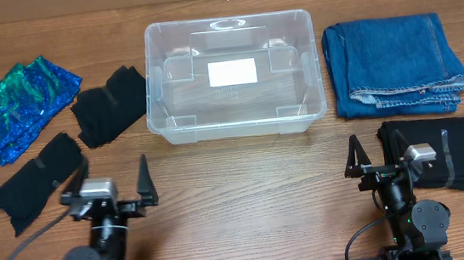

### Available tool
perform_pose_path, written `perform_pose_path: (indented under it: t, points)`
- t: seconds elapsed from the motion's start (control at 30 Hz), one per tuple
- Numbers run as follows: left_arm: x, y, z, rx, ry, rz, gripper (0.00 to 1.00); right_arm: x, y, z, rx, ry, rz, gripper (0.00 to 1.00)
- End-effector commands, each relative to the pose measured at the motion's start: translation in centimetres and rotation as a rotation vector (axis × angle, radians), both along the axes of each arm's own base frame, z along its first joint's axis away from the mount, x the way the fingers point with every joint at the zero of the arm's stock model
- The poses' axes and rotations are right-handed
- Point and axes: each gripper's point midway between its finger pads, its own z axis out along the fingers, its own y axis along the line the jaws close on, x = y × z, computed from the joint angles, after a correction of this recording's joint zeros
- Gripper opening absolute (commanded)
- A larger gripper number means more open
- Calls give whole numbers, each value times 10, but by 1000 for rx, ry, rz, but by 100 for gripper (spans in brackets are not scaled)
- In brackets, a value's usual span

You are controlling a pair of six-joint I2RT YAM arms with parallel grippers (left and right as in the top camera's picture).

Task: Pack container
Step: 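Reach the left gripper to the blue-green sequined cloth and grasp it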

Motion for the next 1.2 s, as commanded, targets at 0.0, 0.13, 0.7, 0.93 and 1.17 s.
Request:
perform_pose_path:
  t: [0.0,0.13,0.7,0.93,1.17]
  points:
    - [22,2,47,-14,129,12,100,0,0,-2,3,-3,-2,100]
    - [76,11,65,8,452,42,100,0,0,-2,3,-3,-2,100]
    - [178,172,10,-75,871,330,100,0,0,-2,3,-3,-2,100]
    - [205,205,-131,212,1202,185,100,0,0,-2,3,-3,-2,100]
    - [220,244,-186,540,1299,152,100,0,0,-2,3,-3,-2,100]
